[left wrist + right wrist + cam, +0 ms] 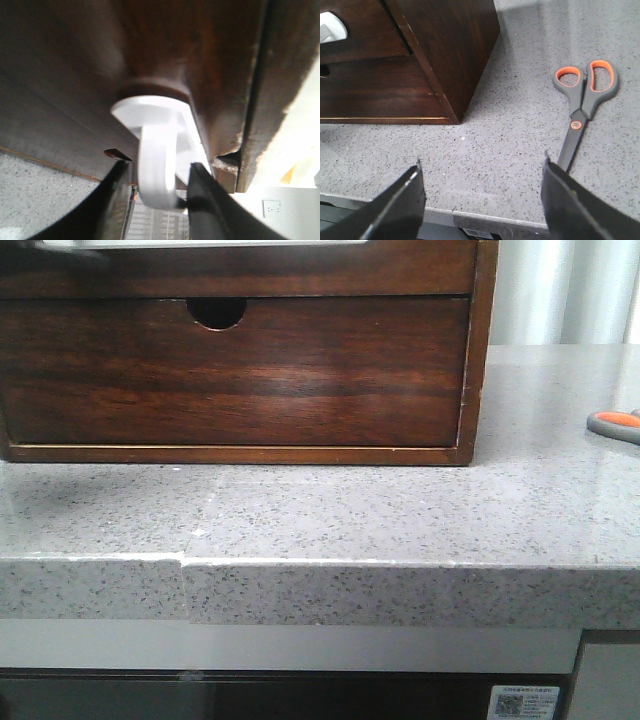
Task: Put scissors in drawer with both arms
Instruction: 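Hook the left gripper on the white handle and pull the drawer open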
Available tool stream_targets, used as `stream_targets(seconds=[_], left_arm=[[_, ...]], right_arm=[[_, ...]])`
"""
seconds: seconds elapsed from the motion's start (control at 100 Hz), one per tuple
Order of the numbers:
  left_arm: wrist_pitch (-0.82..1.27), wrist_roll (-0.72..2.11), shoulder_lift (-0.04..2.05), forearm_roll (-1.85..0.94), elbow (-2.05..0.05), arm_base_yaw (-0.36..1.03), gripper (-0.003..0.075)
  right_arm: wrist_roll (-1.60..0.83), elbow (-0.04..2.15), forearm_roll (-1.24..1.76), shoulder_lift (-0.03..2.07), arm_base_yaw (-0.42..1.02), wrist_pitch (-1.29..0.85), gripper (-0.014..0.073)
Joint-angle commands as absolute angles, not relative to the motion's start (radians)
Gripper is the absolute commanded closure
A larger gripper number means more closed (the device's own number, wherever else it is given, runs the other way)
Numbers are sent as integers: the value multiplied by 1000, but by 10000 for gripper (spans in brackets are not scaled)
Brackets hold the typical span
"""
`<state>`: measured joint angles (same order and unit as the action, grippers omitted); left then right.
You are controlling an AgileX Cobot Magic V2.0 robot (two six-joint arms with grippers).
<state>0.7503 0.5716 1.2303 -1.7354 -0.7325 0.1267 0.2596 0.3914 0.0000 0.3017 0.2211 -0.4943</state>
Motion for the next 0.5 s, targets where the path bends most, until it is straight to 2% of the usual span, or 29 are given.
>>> stream_targets(seconds=[0.0, 0.15, 0.49], left_arm=[[778, 593, 1212, -1791, -766, 131, 606], [769, 610, 1212, -1791, -766, 131, 740], [735, 609, 1212, -1787, -760, 131, 739]], right_arm=[[247, 423, 0, 318, 213, -429, 151], [247, 412, 0, 318, 213, -447, 151], [247, 412, 0, 318, 213, -462, 151]])
